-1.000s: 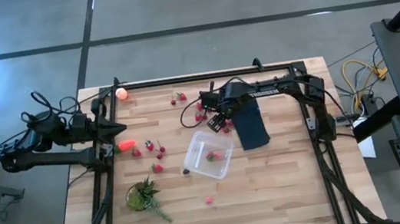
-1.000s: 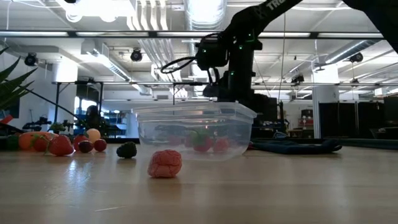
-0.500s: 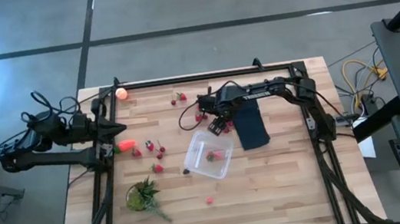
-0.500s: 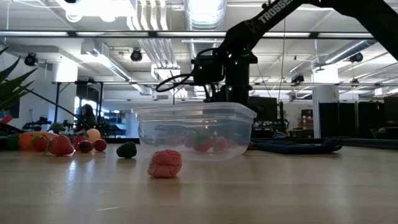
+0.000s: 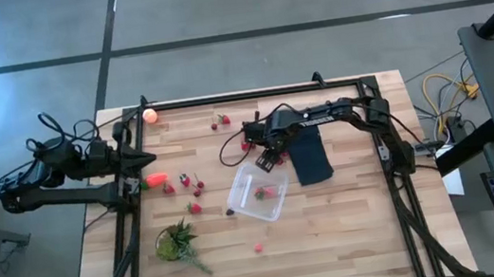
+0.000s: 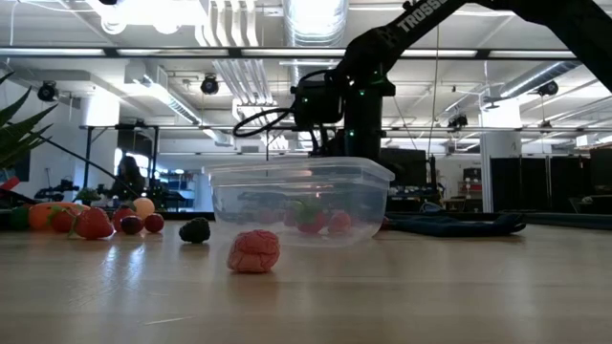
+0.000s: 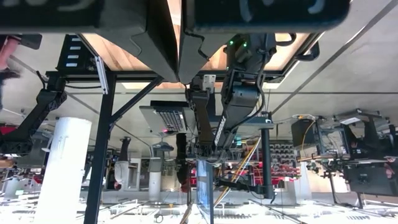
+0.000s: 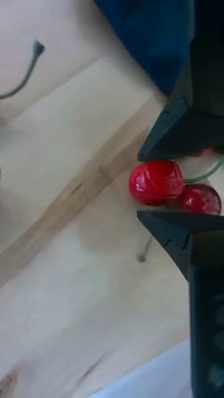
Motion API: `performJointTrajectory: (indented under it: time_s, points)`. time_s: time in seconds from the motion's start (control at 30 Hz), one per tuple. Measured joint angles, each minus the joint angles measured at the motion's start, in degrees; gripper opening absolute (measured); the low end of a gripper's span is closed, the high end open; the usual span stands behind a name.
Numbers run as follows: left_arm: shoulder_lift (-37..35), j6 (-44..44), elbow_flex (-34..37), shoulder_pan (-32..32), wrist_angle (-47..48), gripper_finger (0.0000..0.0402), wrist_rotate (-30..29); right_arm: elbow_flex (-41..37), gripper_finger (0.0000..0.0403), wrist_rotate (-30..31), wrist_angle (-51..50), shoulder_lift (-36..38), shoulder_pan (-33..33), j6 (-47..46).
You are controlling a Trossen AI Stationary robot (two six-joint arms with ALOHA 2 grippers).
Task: Pick and placing Produce into tupperware
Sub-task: Put the red cherry into the transparent bin
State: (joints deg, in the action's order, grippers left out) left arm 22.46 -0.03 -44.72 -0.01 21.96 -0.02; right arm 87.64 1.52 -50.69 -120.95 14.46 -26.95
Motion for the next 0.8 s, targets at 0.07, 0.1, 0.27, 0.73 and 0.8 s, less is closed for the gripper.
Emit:
performJointTrajectory:
  time_s: [0.07, 0.1, 0.27, 0.73, 0.8]
  points:
    - [0.0, 0.0, 0.0, 0.0, 0.0, 0.0000, 0.0, 0.0, 0.0115, 0.0, 0.1, 0.0, 0.1, 0.0]
    - [0.0, 0.0, 0.0, 0.0, 0.0, 0.0000, 0.0, 0.0, 0.0111, 0.0, 0.0, 0.0, 0.1, 0.0]
    - [0.0, 0.0, 0.0, 0.0, 0.0, 0.0000, 0.0, 0.0, 0.0094, 0.0, 0.1, 0.0, 0.1, 0.0]
    - [0.0, 0.0, 0.0, 0.0, 0.0, 0.0000, 0.0, 0.7, 0.0085, 0.1, 0.0, 5.2, 1.0, 0.3]
    - [0.0, 0.0, 0.0, 0.0, 0.0, 0.0000, 0.0, 1.7, 0.0085, -0.5, -0.8, 7.1, 1.4, -0.1]
